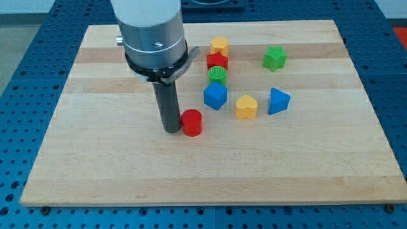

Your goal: Push the red circle below to the blue cube

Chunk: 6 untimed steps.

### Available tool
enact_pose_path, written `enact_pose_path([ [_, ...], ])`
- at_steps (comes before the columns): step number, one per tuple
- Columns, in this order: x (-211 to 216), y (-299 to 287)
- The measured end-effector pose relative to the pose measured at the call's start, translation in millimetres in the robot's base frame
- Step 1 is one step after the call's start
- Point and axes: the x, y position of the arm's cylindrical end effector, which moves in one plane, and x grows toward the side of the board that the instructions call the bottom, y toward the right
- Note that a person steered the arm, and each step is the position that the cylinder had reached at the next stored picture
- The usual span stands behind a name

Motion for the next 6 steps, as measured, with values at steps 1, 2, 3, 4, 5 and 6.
enact_pose_path([
  [1,-7.4,3.3],
  [2,-7.7,5.5],
  [3,-6.3,32.9],
  [4,7.9,8.6],
  [5,39.1,15.6],
  [6,44.8,22.1],
])
